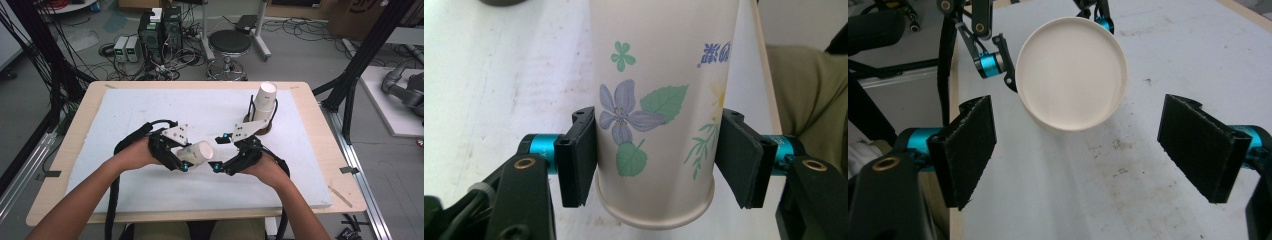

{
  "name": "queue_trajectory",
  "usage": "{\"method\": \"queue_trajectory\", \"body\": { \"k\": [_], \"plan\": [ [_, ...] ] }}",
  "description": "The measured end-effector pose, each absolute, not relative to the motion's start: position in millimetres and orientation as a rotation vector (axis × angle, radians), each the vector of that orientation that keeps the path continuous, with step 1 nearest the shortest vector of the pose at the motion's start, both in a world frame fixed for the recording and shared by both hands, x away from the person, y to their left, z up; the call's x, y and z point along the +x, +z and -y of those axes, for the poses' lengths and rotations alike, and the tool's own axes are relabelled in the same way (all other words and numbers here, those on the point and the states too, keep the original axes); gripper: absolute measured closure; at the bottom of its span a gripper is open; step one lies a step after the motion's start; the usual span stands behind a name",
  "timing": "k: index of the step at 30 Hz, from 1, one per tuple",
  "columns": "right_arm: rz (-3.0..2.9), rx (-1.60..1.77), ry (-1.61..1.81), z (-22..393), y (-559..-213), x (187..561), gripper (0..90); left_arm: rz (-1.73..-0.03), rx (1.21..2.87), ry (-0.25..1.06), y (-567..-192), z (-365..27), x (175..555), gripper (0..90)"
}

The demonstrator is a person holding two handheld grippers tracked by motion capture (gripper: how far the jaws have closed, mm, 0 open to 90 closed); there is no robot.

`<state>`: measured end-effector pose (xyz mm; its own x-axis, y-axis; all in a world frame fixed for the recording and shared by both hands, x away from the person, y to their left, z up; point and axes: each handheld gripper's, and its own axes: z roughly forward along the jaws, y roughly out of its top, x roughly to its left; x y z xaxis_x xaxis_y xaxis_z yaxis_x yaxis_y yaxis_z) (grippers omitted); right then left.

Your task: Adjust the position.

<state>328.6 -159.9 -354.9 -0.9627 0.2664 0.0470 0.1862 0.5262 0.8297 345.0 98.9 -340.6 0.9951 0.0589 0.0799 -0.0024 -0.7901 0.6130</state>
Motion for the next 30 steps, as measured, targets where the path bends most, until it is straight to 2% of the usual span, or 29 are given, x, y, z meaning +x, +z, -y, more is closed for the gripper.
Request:
{"method": "queue_trajectory", "body": {
  "k": [7, 21, 30],
  "plan": [
    [-2.691, 0.378, 1.413, 157, -357, 329, 16.0, -0.001, 2.557, 0.12, -333, -95, 344, 37.9],
    [-2.758, 0.259, 1.329, 139, -351, 332, 16.9, 0.002, 2.564, 0.082, -339, -91, 343, 37.9],
    [-2.84, 0.127, 1.212, 121, -350, 336, 28.0, 0.024, 2.567, 0.049, -342, -88, 341, 37.8]
  ]
}}
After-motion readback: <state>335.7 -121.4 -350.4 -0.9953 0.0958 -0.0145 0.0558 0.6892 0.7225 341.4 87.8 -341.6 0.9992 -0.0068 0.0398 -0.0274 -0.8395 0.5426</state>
